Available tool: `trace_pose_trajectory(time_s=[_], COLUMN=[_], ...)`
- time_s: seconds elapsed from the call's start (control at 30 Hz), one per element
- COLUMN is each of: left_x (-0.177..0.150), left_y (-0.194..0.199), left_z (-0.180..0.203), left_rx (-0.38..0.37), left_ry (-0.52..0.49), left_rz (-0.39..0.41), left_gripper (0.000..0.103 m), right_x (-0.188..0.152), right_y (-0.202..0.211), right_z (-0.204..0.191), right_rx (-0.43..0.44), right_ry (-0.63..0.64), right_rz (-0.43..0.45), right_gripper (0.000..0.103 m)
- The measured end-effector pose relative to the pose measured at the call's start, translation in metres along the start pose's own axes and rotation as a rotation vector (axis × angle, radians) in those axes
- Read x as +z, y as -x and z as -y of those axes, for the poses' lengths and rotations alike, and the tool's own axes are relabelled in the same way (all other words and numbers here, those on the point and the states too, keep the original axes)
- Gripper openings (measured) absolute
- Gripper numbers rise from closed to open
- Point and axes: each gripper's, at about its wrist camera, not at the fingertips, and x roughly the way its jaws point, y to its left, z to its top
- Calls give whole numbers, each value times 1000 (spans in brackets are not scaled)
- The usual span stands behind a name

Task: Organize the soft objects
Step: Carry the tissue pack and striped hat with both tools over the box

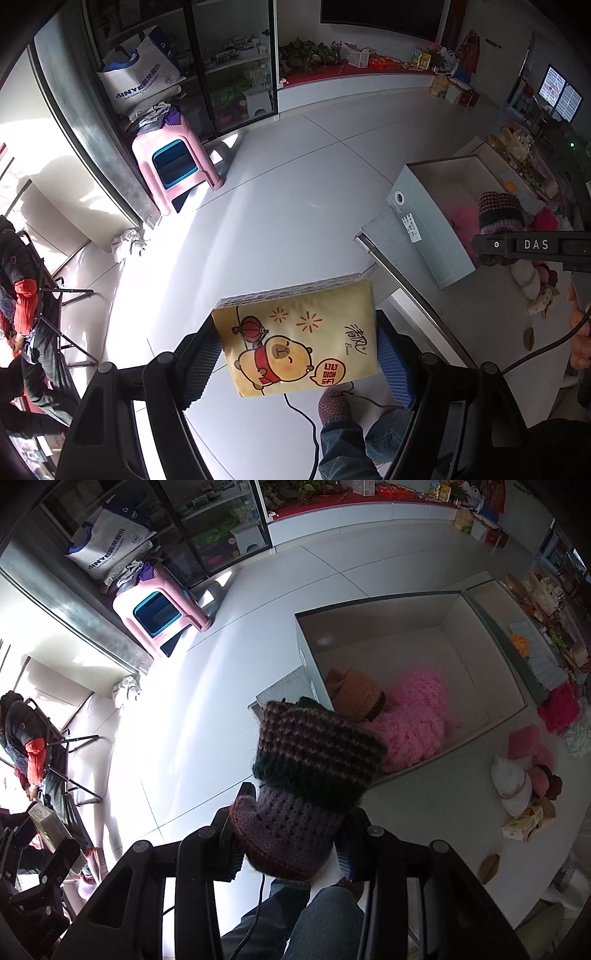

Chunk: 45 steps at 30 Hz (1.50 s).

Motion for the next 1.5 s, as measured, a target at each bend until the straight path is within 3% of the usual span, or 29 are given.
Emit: trace_pose_trajectory(time_s=[0.2, 0.3, 0.43, 0.7, 1.2, 1.5], left_x=[22, 42, 64, 81, 122, 168], left_y=[-13, -9, 0, -3, -70, -127], left_z=[34, 55, 81, 125, 217, 253], left_rx=[-9, -27, -35, -15, -111, -58], left_ry=[-66, -93, -78, -114, -258, -234], left_rz=[-50, -29, -7, -30, -142, -206], left_gripper=[78, 78, 78, 78, 78, 78], right_x=[0, 1, 19, 47, 42, 76], right_y=[4, 2, 1, 20, 13, -15], right_z=[41, 65, 87, 114, 221, 239], right_rx=[20, 0, -26, 9, 28, 74], right_ry=[-119, -145, -125, -99, -338, -338], right_rz=[12, 6, -24, 24, 26, -6], right_gripper=[43, 43, 43, 43, 44, 44])
